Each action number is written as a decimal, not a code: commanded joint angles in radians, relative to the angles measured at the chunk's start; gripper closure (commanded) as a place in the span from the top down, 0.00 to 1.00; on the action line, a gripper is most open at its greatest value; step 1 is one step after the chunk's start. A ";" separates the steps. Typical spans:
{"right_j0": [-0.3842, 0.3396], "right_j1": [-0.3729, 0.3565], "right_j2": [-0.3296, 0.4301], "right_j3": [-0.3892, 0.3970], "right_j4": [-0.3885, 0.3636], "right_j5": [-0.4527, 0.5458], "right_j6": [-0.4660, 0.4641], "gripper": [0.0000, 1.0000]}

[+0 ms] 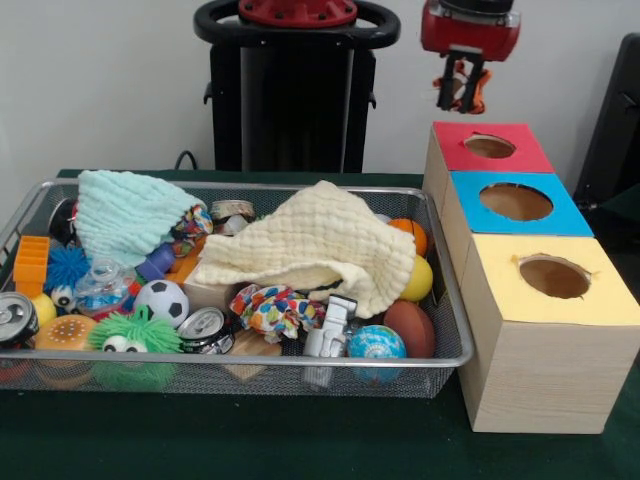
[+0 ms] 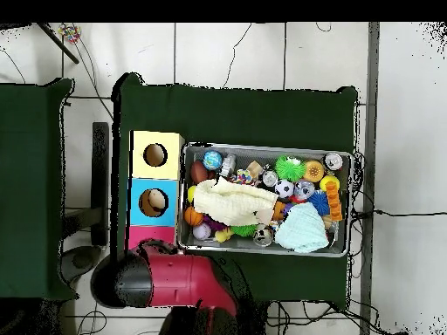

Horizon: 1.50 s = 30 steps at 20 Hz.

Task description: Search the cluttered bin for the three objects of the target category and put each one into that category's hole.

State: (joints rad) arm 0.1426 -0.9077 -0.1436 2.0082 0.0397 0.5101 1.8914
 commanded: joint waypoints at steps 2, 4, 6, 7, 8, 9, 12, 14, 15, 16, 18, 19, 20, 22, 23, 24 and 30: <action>0.075 0.097 -0.054 -0.053 0.075 -0.043 0.345 0.00; 0.097 0.117 -0.081 -0.069 0.063 -0.073 0.353 0.00; 0.119 0.141 -0.117 -0.087 0.040 -0.105 0.360 0.00; 0.117 0.144 -0.116 -0.081 0.038 -0.124 0.356 0.00; 0.115 0.148 -0.116 -0.076 0.036 -0.142 0.352 0.00; 0.112 0.150 -0.113 -0.068 0.036 -0.156 0.347 0.00; 0.093 0.149 -0.092 -0.042 0.038 -0.180 0.323 0.00; 0.090 0.143 -0.085 -0.020 0.042 -0.190 0.316 0.00; 0.093 0.142 -0.084 -0.010 0.045 -0.202 0.319 0.00; 0.102 0.143 -0.089 -0.004 0.048 -0.215 0.325 0.00; 0.125 0.156 -0.101 -0.007 0.061 -0.240 0.348 0.00; 0.142 0.170 -0.112 -0.020 0.066 -0.242 0.359 0.00; 0.158 0.182 -0.120 -0.034 0.075 -0.242 0.370 0.00; 0.168 0.192 -0.110 -0.048 0.100 -0.237 0.377 0.00; 0.175 0.198 -0.108 -0.058 0.111 -0.227 0.378 0.00; 0.177 0.200 -0.100 -0.063 0.126 -0.218 0.380 0.00; 0.186 0.211 -0.067 -0.078 0.189 -0.138 0.372 0.00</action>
State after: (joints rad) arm 0.3233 -0.7382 -0.2625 1.9982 0.1463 0.3177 2.0061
